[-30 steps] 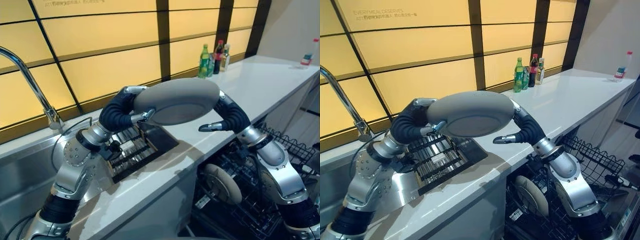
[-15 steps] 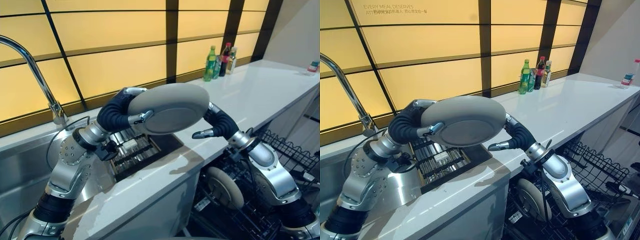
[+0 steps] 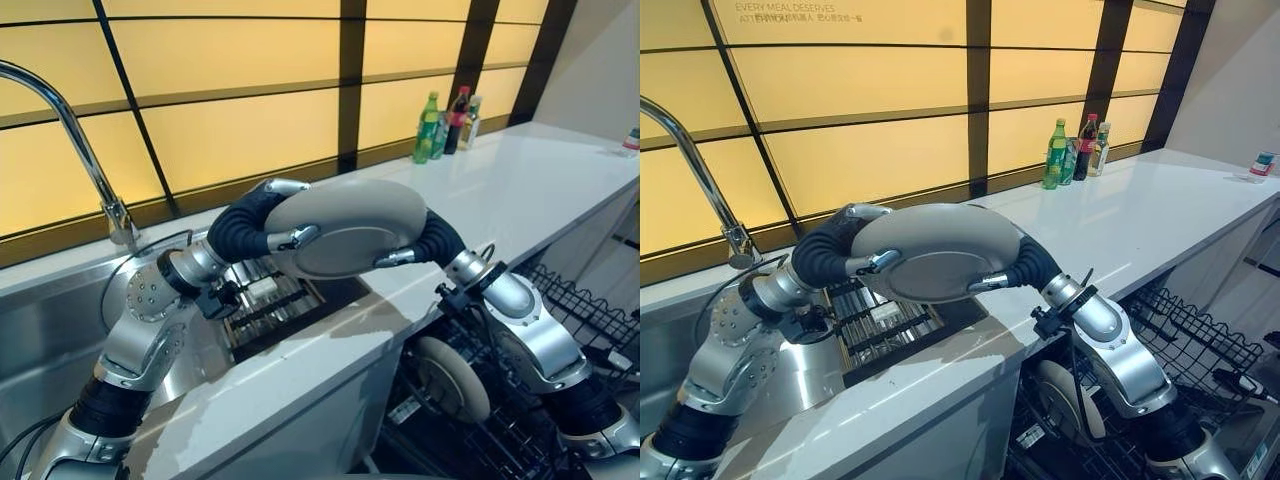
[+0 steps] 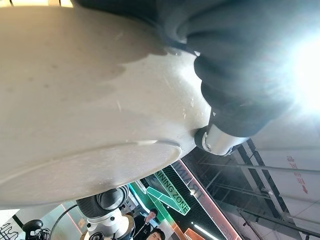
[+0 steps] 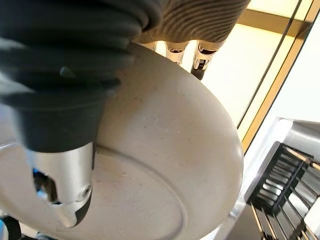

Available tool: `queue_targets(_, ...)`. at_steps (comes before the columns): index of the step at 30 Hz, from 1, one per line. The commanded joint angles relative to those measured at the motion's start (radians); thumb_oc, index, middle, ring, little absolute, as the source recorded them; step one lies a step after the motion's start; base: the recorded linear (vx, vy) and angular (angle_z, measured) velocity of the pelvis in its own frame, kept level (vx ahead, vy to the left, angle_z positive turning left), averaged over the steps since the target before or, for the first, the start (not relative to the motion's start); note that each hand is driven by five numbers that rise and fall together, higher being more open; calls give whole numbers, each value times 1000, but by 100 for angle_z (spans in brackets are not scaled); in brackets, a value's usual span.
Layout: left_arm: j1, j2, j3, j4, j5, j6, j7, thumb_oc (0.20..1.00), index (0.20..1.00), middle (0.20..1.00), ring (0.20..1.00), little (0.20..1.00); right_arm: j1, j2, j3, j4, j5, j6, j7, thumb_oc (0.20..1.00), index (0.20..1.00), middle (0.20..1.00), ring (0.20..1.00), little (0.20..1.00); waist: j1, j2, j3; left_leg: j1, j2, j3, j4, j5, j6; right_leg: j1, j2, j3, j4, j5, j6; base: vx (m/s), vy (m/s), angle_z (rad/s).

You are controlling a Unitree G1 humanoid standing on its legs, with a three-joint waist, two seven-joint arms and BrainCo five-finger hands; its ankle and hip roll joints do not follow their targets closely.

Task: Pick up plates and place into dishwasher.

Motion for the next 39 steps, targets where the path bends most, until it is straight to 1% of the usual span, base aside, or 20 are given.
queue_targets(1,-110,10,-37,29,-82,-21,-33,200,200,200,200,200,-135,8,-69,51,8,-39,-127,1000,1000,1000,1000,1000,-3,-17,-36,-60,-34,24,2,30,25,56,10,-28,7,-75,11,0,0,0)
queue_targets(3,-112,15,-33,36,-87,-26,-33,200,200,200,200,200,-133,8,-85,68,4,-37,-160,1000,1000,1000,1000,1000,-4,-16,-37,-61,-35,26,3,29,26,55,10,-27,7,-75,11,0,0,0)
queue_targets(5,-112,22,-28,30,-90,-20,-28,200,200,200,200,200,-124,3,-102,74,39,-31,-181,1000,1000,1000,1000,1000,-6,-16,-37,-62,-35,27,3,29,27,55,9,-26,6,-75,11,0,0,0)
queue_targets(8,-108,23,-18,33,-95,-19,-34,200,200,200,200,200,-101,15,-122,76,61,-16,-138,1000,1000,1000,1000,1000,-9,-16,-38,-64,-37,25,3,29,30,51,9,-21,7,-75,12,0,0,0)
queue_targets(11,-113,16,-16,26,-107,-9,-34,200,200,200,200,200,-91,25,-92,54,135,17,-27,1000,1000,1000,1000,1000,-9,-18,-39,-67,-38,20,3,28,31,47,10,-16,7,-76,11,0,0,0)
queue_targets(14,-117,10,-26,30,-112,-10,-42,200,200,200,200,200,-96,36,-34,36,232,73,146,1000,1000,1000,1000,1000,-6,-21,-40,-68,-39,14,4,29,29,46,11,-13,8,-77,10,18,-2,0)
queue_targets(16,-121,12,-39,31,-124,-5,-45,200,200,200,200,200,-97,31,11,21,286,99,228,1000,1000,1000,1000,1000,-3,-26,-43,-61,-37,12,3,21,27,55,11,-15,5,-85,12,51,-12,0)
queue_targets(18,-124,14,-51,31,-126,-7,-45,200,200,200,200,200,-103,25,44,17,315,108,292,1000,1000,1000,1000,1000,-1,-30,-42,-60,-38,11,3,20,27,58,12,-14,4,-87,11,0,0,0)
queue_targets(20,-126,16,-61,25,-130,-5,-43,200,200,200,200,200,-105,16,69,7,334,110,321,1000,1000,1000,1000,1000,1,-33,-43,-61,-38,10,4,21,26,59,12,-15,5,-88,12,0,0,0)
queue_targets(25,-117,21,-72,20,-135,-15,-40,200,200,200,200,200,-109,17,102,-16,323,92,386,1000,1000,1000,1000,1000,4,-35,-43,-63,-38,11,6,21,26,58,13,-13,6,-89,10,0,0,0)
queue_targets(31,-115,15,-78,24,-145,-11,-43,200,200,200,200,200,-131,36,117,-19,344,86,362,1000,1000,1000,1000,1000,11,-38,-37,-62,-41,5,9,20,29,61,13,-13,10,-91,8,0,0,0)
queue_targets(32,-116,12,-78,27,-144,-13,-45,200,200,200,200,200,-135,43,118,-16,350,81,339,526,526,526,526,526,13,-38,-37,-62,-41,4,9,19,29,62,12,-14,10,-92,7,0,0,0)
queue_targets(33,-116,10,-79,26,-144,-13,-43,200,200,200,200,200,-135,49,116,-16,356,68,321,200,200,200,200,200,14,-38,-37,-62,-42,3,9,19,29,62,13,-14,10,-92,7,0,0,0)
queue_targets(34,-117,6,-80,30,-140,-14,-41,200,200,200,200,200,-139,56,115,-11,365,55,306,200,200,200,200,200,14,-37,-36,-62,-41,4,9,19,29,61,12,-15,10,-91,7,0,0,0)
queue_targets(39,-115,-14,-72,33,-126,-9,-34,200,200,200,200,200,-136,115,91,2,369,42,233,200,200,200,200,200,17,-33,-35,-62,-41,8,9,18,32,62,12,-17,10,-93,6,0,0,0)
